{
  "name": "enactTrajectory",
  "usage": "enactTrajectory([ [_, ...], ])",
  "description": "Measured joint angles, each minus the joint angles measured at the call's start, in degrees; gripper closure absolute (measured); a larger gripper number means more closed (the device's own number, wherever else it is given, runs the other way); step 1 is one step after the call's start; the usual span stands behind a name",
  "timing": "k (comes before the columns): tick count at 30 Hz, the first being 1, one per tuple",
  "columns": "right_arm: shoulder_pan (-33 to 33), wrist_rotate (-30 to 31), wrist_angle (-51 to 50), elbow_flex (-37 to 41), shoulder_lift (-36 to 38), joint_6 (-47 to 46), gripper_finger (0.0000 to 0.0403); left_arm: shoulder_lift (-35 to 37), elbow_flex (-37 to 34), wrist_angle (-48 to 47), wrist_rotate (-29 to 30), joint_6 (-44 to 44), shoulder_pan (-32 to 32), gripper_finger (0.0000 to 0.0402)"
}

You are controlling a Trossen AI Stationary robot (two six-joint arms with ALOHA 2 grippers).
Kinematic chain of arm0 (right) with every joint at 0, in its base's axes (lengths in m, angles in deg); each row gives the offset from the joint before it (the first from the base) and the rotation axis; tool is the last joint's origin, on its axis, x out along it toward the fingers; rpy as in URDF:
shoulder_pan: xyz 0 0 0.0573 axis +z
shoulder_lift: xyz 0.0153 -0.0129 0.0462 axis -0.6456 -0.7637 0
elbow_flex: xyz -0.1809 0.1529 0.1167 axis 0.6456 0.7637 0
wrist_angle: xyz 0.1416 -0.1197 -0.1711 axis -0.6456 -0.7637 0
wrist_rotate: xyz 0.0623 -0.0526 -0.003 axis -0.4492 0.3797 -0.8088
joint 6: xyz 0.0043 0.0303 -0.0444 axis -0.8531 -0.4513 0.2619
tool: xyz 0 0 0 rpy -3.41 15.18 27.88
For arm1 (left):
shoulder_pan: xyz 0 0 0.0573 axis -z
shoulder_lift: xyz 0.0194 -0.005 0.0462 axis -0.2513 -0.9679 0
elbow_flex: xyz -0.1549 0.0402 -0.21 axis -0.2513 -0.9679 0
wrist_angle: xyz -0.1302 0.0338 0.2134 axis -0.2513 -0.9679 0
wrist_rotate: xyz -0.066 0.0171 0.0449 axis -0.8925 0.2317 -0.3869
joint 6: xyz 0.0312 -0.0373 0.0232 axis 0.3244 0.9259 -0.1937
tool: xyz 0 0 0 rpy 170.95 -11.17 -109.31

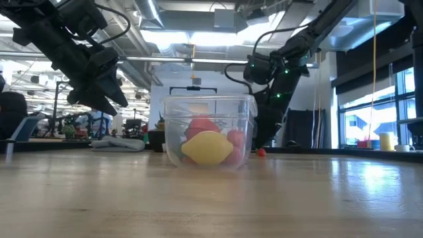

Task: Pick and placing Produce into tupperware
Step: Put the red strawberry into the transparent bin

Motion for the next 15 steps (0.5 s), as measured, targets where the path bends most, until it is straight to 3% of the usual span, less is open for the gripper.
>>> enactTrajectory([
  [15, -3.82, -5.76, 4.64, 2.73, -0.54, -8.49, 0.0092, 0.0, 0.0, 0.0, 0.02, -0.44, 0.0, 0.014],
])
